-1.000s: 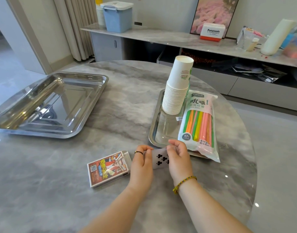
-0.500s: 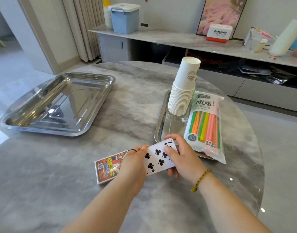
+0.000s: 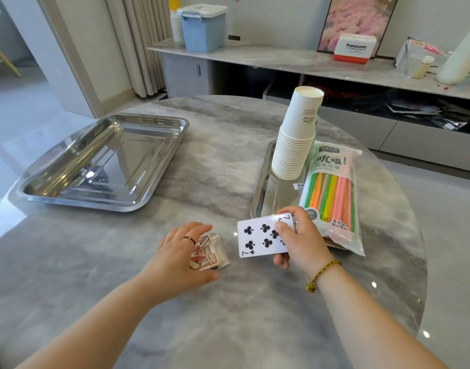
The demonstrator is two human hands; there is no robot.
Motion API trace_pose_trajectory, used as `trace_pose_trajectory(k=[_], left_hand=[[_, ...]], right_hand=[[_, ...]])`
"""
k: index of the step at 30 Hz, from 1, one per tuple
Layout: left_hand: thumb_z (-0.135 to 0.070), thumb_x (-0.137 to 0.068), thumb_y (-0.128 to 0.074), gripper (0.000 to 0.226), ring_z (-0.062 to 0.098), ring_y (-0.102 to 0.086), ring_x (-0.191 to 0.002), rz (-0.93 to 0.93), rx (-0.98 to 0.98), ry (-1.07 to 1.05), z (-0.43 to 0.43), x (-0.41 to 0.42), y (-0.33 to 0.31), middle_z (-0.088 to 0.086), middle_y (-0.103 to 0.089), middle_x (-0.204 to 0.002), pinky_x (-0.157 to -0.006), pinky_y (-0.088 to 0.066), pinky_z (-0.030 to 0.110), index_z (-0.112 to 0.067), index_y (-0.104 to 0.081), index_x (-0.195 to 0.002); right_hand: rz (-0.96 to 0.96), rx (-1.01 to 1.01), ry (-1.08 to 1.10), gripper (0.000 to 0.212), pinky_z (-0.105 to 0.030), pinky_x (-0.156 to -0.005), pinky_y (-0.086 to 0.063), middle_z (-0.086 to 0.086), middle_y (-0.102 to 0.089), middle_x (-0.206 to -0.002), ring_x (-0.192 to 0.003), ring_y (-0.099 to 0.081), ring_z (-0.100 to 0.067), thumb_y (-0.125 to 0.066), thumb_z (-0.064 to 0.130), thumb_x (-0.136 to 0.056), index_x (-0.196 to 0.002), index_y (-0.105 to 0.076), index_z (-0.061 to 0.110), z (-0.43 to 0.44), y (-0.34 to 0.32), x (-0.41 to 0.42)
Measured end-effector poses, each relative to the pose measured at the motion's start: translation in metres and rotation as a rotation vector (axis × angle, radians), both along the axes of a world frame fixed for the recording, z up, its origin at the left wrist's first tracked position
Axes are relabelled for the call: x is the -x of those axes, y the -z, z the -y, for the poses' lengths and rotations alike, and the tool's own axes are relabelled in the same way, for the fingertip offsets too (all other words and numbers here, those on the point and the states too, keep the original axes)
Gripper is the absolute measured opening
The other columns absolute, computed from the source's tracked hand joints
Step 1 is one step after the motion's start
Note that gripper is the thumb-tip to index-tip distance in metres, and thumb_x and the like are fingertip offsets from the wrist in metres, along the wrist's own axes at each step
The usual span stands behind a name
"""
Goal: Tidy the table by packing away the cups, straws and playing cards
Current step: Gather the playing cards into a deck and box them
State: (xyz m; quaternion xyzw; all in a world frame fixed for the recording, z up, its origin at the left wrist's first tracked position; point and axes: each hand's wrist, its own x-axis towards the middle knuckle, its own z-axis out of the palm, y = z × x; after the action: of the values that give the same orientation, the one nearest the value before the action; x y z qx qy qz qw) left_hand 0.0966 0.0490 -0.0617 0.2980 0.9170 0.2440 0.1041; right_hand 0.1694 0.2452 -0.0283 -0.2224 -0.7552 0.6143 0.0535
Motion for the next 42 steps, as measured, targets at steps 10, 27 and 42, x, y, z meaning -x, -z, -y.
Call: trace_pose_trajectory(k=[10,27,42], left_hand=[[-0.027,-0.068,-0.075,0.082,0.007,-0.038,-0.118,0.165,-0.050,0.069,0.023,0.004,-0.004,-0.013,-0.038,-0.122,-0.093,-0.025,0.009,-0.051,-0.018,-0.122],[-0.022,-0.059,-0.082,0.085,-0.002,-0.049,-0.108,0.274,-0.233,-0.023,0.051,-0.026,-0.006,-0.018,-0.045,-0.124,-0.093,-0.040,0.015,-0.061,-0.021,-0.105],[-0.022,-0.059,-0.082,0.085,-0.006,-0.049,-0.104,0.264,-0.271,-0.052,0.053,-0.028,-0.007,-0.024,-0.044,-0.114,-0.086,-0.036,0.003,-0.062,-0.021,-0.103]], right_hand=[[-0.031,0.184,-0.051,0.020,-0.015,-0.027,-0.033,-0.008,-0.054,-0.057,-0.026,-0.047,-0.011,-0.037,0.004,-0.092,-0.083,-0.041,0.022,0.022,-0.003,-0.003],[-0.048,0.342,0.089,0.021,-0.019,-0.028,-0.040,-0.003,-0.059,-0.045,-0.028,-0.050,-0.014,-0.037,0.004,-0.093,-0.083,-0.039,0.023,0.077,0.022,-0.008],[-0.092,0.211,0.059,0.025,-0.021,-0.030,-0.041,-0.002,-0.057,-0.054,-0.030,-0.052,-0.015,-0.040,0.003,-0.091,-0.082,-0.038,0.026,0.078,0.017,-0.010]])
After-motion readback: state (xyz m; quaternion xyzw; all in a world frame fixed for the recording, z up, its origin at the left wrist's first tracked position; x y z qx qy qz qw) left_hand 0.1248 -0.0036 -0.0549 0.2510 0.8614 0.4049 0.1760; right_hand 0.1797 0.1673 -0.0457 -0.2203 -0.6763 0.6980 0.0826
